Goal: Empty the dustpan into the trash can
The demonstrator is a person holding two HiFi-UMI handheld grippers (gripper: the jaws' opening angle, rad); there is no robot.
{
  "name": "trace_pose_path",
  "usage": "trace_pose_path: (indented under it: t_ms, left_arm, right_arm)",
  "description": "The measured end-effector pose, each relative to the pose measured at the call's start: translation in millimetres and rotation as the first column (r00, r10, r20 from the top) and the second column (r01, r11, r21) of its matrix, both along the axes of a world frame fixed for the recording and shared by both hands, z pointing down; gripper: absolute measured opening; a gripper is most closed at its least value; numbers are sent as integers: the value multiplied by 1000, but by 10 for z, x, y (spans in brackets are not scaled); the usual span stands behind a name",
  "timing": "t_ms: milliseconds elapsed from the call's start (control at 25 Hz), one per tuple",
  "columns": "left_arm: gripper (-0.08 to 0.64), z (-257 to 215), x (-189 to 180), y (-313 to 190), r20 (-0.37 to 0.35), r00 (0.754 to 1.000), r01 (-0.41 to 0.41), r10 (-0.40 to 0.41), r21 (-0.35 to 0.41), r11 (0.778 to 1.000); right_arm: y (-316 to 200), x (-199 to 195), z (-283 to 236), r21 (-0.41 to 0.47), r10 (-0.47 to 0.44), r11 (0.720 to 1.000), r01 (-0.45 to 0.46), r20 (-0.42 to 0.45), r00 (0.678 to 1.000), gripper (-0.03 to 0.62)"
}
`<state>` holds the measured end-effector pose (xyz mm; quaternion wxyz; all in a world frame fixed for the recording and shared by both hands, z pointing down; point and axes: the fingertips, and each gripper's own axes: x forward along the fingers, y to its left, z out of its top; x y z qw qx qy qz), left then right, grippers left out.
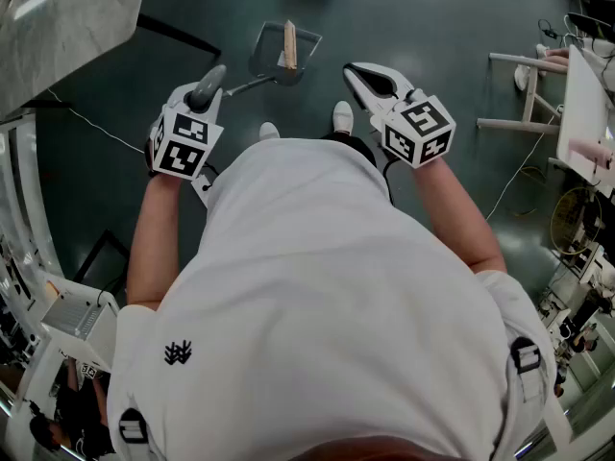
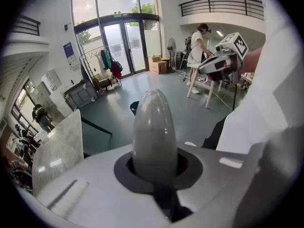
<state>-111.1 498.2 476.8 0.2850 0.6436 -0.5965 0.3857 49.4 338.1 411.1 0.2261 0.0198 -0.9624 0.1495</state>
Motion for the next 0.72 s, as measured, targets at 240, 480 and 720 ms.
trace_pose_path:
  t_ms: [240, 480, 720]
  left_arm:
    - [75, -41, -185, 227, 8, 999, -46, 45, 24, 999]
    - [75, 2, -227, 239, 3, 995, -99, 99, 29, 995]
    - [74, 1, -153, -84, -27, 995, -100, 100, 18, 995]
  right_arm:
    - [398, -139, -19, 12, 33, 999, -33, -2, 999, 0]
    - [580, -60, -47, 16, 82, 997, -81, -27, 996, 0]
    - [273, 129, -127, 9, 117, 993, -117, -10, 993, 4]
